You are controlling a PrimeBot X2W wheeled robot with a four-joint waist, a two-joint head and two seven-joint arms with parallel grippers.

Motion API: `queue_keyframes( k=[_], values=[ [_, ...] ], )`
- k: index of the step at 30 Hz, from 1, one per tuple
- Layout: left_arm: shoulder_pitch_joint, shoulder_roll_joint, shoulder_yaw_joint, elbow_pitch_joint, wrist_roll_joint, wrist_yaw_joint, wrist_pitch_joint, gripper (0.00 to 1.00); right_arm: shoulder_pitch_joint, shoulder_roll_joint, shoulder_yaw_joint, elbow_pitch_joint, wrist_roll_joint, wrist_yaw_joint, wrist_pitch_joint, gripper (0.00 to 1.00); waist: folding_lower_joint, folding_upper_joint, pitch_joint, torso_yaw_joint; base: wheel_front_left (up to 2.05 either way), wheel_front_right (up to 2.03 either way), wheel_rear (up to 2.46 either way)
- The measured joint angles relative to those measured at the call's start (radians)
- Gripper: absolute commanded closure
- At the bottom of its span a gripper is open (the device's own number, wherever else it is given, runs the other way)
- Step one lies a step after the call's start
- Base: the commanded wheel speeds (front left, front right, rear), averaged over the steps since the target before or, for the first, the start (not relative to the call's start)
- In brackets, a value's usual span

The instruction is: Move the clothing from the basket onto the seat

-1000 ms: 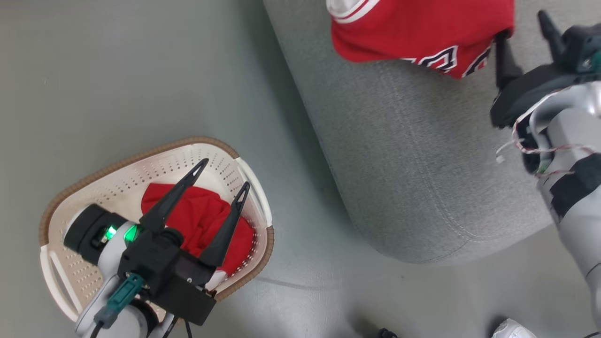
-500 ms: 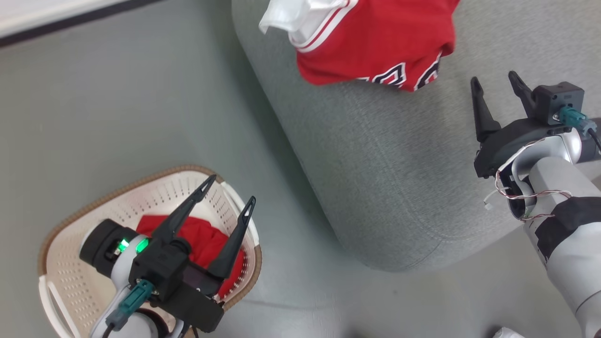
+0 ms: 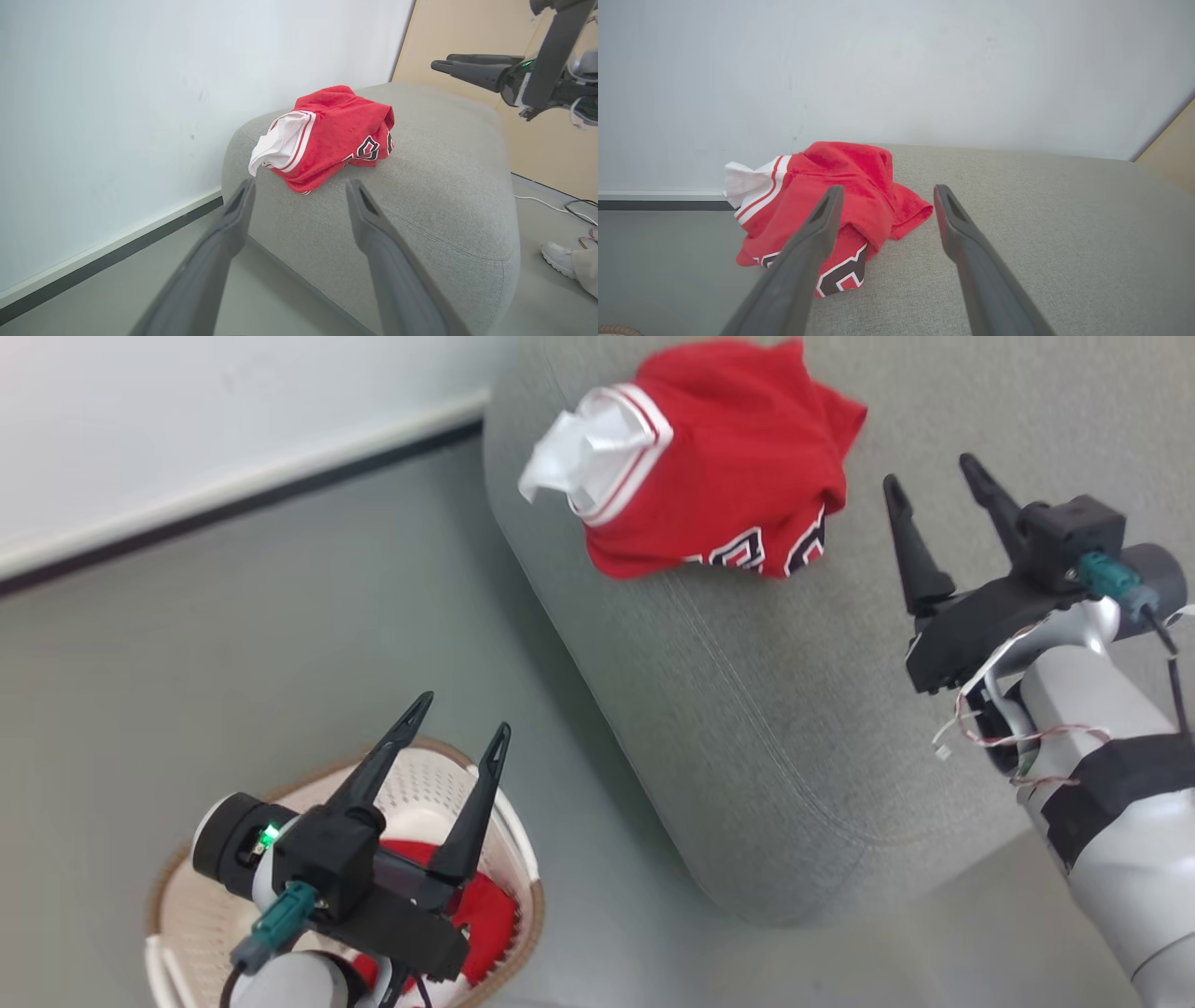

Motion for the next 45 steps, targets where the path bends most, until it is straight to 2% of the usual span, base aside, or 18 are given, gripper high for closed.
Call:
queue_keyframes(
  k=[10,19,24,27,32,45],
  values=[
    [0.000,-0.031,0.063,0.120,-0.053,0.044,-0.066,0.00,0.119,0.021,-0.011,-0.089,-0.007,-0.007,-0.001,0.00,0.0000,0.0000,-0.120,0.081,0.00,0.00,0.00],
    [0.121,-0.035,0.142,0.213,-0.098,0.094,-0.093,0.00,0.319,0.042,-0.021,-0.187,-0.015,-0.065,-0.001,0.00,0.0000,-0.0001,-0.251,0.184,0.00,0.00,0.00],
    [0.203,-0.032,0.180,0.216,-0.114,0.118,-0.102,0.00,0.439,0.057,-0.031,-0.263,-0.014,-0.098,-0.001,0.00,0.0000,-0.0001,-0.314,0.231,0.00,0.00,0.00],
    [0.255,-0.025,0.204,0.209,-0.117,0.132,-0.109,0.00,0.499,0.080,-0.025,-0.311,-0.014,-0.107,-0.001,0.00,0.0000,-0.0001,-0.346,0.255,0.00,0.00,0.00],
    [0.325,-0.024,0.231,0.182,-0.123,0.141,-0.113,0.00,0.582,0.077,-0.025,-0.383,-0.024,-0.120,-0.001,0.00,0.0000,-0.0002,-0.385,0.285,0.00,0.00,0.00],
    [0.406,-0.043,0.272,0.124,-0.149,0.153,-0.119,0.00,0.769,0.061,-0.089,-0.533,-0.044,-0.142,-0.001,0.00,0.0002,-0.0001,-0.409,0.306,0.00,0.00,0.00]
  ],
)
